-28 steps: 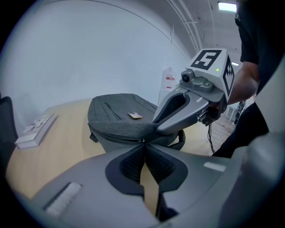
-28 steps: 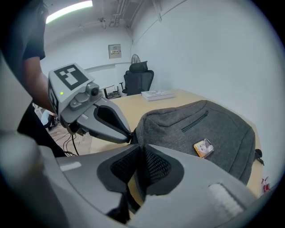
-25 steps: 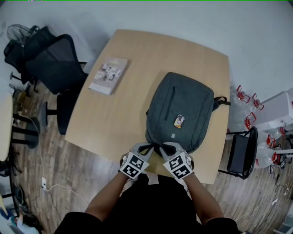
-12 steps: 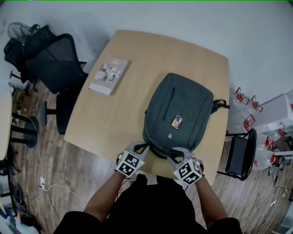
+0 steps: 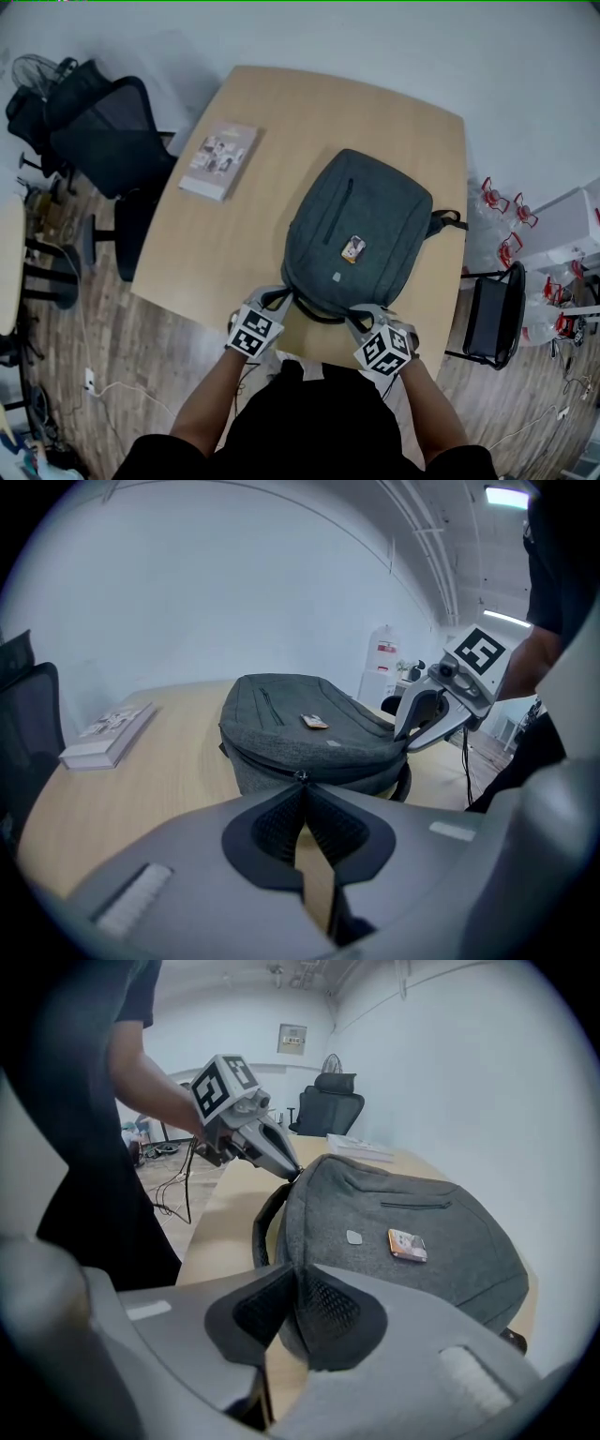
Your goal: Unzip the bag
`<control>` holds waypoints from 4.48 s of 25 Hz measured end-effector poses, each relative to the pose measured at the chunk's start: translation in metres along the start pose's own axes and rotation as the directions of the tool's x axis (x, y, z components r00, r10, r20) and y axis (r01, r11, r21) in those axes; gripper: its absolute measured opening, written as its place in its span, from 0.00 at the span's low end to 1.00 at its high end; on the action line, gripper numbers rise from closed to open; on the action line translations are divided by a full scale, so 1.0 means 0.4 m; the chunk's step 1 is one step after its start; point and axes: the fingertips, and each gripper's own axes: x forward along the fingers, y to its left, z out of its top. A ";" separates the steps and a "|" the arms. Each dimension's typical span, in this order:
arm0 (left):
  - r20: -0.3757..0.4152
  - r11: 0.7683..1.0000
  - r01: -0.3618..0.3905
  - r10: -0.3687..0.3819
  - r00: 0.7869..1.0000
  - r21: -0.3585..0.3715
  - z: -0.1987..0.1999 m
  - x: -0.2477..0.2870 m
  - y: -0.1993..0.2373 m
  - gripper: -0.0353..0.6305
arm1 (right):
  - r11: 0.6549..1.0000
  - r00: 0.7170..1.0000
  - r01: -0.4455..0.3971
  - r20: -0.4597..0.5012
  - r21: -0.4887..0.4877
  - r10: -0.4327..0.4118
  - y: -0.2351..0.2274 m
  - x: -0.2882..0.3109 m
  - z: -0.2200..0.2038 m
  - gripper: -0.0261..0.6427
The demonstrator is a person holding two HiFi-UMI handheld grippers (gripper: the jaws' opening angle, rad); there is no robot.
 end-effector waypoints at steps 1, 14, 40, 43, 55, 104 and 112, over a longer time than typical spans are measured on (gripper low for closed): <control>-0.002 1.000 -0.002 0.002 1.000 0.003 0.000 0.000 0.000 0.09 | 1.000 1.000 -0.002 0.010 0.018 0.001 -0.004 -0.001 0.006 0.10; -0.051 0.995 -0.077 0.081 0.995 0.071 -0.004 -0.029 0.026 0.09 | 0.984 0.998 0.006 0.062 0.178 -0.017 -0.024 0.022 0.086 0.08; -0.043 1.000 -0.017 0.018 0.999 0.020 -0.010 -0.013 -0.091 0.09 | 0.967 0.992 -0.020 0.125 0.253 -0.012 -0.005 0.116 0.243 0.08; -0.037 1.000 -0.013 0.014 0.999 0.026 -0.011 -0.011 -0.087 0.09 | 0.969 0.985 -0.053 0.170 0.242 0.011 -0.001 0.108 0.245 0.09; -0.021 1.000 -0.014 0.013 1.000 -0.023 -0.024 -0.022 -0.060 0.09 | 0.999 0.992 -0.009 0.129 -0.048 0.015 -0.035 0.024 0.075 0.31; -0.052 0.975 -0.216 0.213 0.976 -0.059 -0.087 -0.062 0.090 0.09 | 0.998 0.997 -0.063 0.056 0.024 0.061 0.065 0.118 0.188 0.08; -0.042 0.986 -0.166 0.167 0.985 0.013 -0.047 -0.010 0.099 0.10 | 0.993 0.998 -0.038 0.045 0.111 0.033 0.074 0.117 0.173 0.07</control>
